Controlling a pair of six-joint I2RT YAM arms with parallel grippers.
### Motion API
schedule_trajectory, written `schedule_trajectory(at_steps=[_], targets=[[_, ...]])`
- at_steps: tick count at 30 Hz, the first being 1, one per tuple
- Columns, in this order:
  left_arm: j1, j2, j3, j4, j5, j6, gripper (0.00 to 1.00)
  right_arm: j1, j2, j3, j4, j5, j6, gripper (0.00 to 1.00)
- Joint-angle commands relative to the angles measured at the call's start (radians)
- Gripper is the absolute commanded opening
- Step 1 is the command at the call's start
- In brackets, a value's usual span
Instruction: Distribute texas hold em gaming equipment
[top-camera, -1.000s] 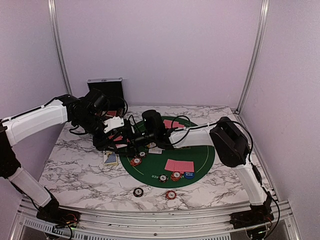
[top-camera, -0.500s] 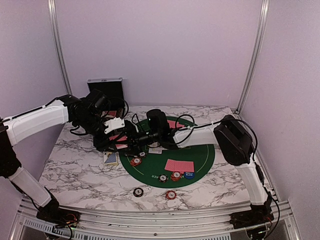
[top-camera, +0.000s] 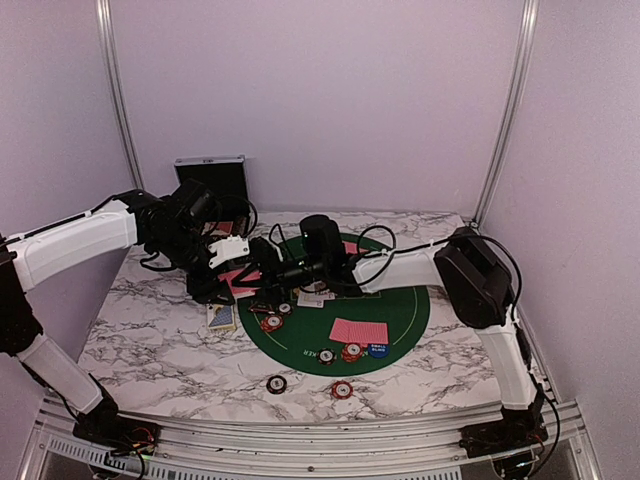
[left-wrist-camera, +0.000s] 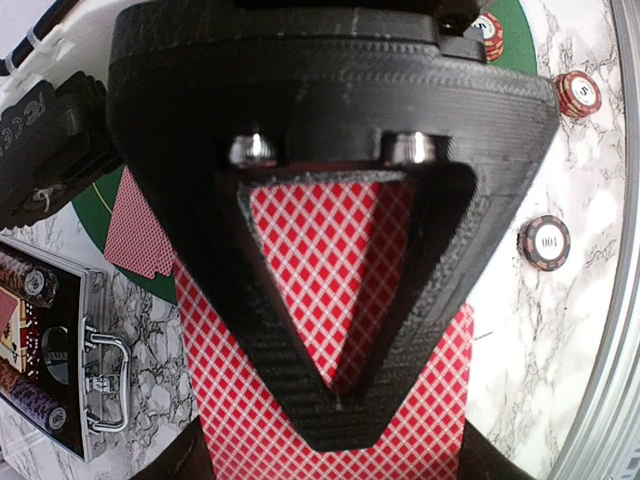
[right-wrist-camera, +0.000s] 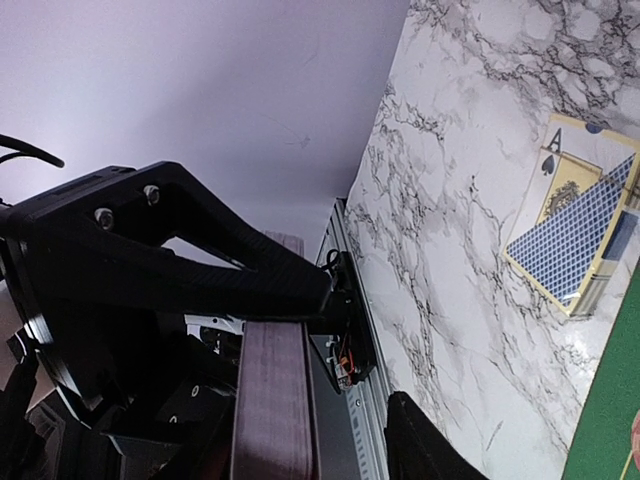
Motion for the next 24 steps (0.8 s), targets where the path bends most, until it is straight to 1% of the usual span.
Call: schedule_trajectory(at_steps=[1,8,17,24], targets=[[0.003,-0.028,0.005,0.005,0.014,0.002,0.00,-0.024,-0.038,-0.032,-0.078,0.002,-0.052,0.46],[0.003,-0.027,0.001,0.005,0.013,0.002,0.00,-0.038,-0.074,-0.073,-0.093,-0.001,-0.070,0.40],[0.003,-0.023,0.001,0.005,0.010,0.002,0.00,-0.046,-0.102,-0.078,-0.121,-0.006,-0.095,0.29],[0.003,-0.022,-0.001,0.005,0.008,0.001,0.00,-0.062,-0.141,-0.119,-0.130,-0.008,-0.109,0.20]])
